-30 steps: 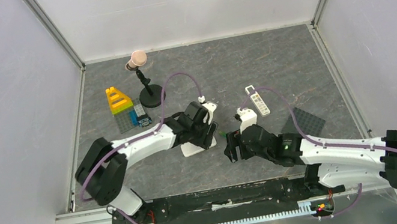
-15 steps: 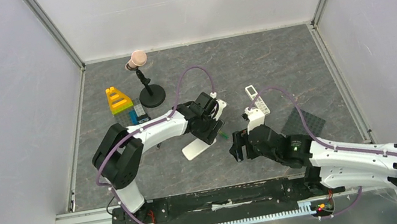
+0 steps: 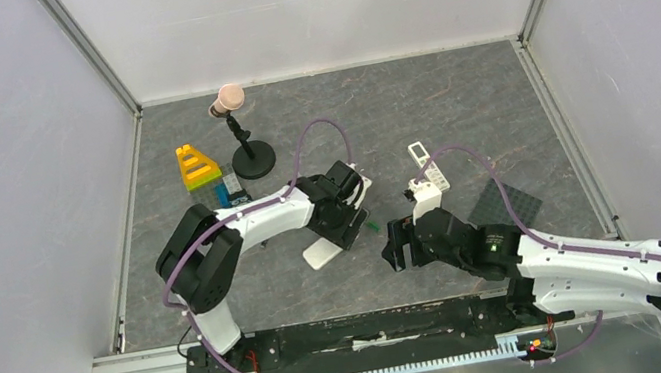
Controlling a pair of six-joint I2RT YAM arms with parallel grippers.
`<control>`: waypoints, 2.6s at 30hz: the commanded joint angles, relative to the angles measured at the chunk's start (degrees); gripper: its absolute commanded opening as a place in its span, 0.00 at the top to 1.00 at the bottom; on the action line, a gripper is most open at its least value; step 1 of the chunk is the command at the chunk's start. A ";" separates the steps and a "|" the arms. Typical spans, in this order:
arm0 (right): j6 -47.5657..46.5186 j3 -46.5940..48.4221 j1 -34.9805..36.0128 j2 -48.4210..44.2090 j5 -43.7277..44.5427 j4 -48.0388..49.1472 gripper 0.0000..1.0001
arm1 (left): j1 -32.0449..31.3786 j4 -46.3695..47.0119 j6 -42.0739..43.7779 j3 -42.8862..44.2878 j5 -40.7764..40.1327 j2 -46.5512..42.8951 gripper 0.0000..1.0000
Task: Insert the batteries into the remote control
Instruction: Pick up the remote control from the center of the board.
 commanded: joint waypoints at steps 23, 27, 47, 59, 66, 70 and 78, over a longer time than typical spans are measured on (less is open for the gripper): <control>6.87 -8.13 -0.24 -3.59 -4.12 24.02 0.20 | -0.66 0.53 -44.05 -3.01 -5.28 -15.10 0.98; 8.77 -8.09 0.64 -1.67 -3.16 28.82 0.23 | 0.07 2.12 -54.15 -3.91 -0.95 -21.79 0.98; 9.34 -3.01 11.91 -0.77 15.69 31.55 0.29 | 0.57 6.51 -81.80 -13.69 1.32 -35.75 0.98; 9.37 -2.21 12.90 4.05 17.06 33.04 0.33 | -0.09 11.08 -88.85 -16.64 1.24 -36.48 0.98; 7.18 -1.67 12.87 7.06 18.72 39.58 0.61 | -0.57 14.13 -90.32 -19.43 2.82 -39.02 0.98; 7.75 -1.61 12.88 8.15 15.99 41.49 0.82 | -0.56 14.15 -90.20 -19.92 3.07 -40.10 0.98; 6.63 -1.69 12.63 2.15 11.77 40.13 0.99 | -0.32 26.20 -84.09 -24.93 6.88 -43.74 0.35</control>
